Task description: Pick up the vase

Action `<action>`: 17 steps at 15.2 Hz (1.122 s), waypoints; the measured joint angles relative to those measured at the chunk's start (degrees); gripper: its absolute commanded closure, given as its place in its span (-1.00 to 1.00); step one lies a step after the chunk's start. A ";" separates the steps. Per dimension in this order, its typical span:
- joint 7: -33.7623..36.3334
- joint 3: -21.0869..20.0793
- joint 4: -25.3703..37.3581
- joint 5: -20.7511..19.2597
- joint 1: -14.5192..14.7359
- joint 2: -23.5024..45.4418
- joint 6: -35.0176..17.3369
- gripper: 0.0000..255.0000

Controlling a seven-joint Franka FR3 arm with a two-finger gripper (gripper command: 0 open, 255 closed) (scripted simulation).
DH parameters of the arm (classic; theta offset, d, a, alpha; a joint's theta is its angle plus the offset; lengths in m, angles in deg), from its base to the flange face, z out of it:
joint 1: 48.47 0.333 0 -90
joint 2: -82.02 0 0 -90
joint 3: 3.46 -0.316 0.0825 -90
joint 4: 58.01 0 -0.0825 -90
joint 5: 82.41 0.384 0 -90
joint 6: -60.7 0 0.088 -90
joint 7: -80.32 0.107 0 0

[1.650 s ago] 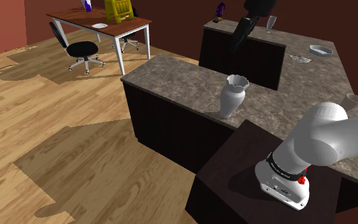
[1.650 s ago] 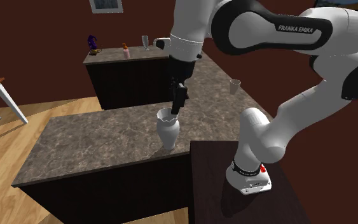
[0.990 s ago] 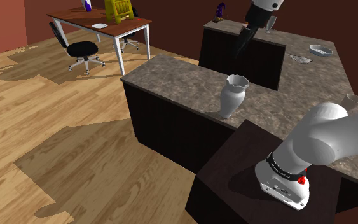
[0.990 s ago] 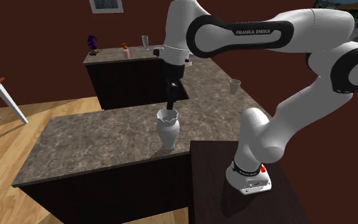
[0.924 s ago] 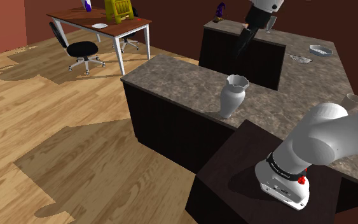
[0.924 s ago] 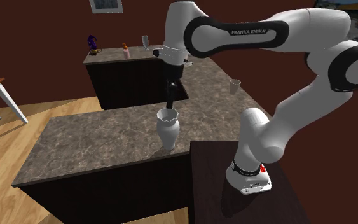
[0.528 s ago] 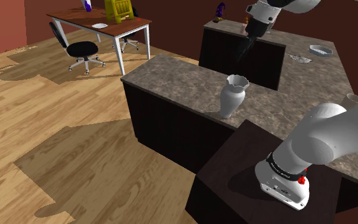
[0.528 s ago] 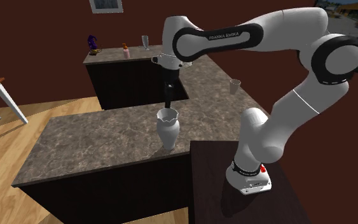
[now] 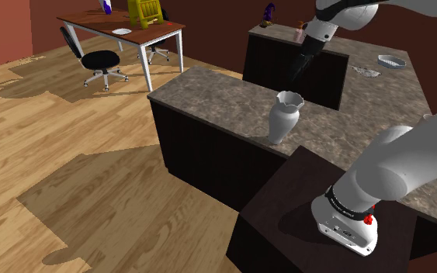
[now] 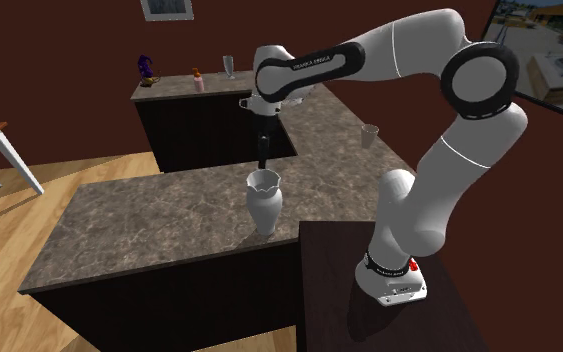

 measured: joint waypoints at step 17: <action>-24.44 10.05 12.70 19.62 -4.46 32.43 -1.84 -1.00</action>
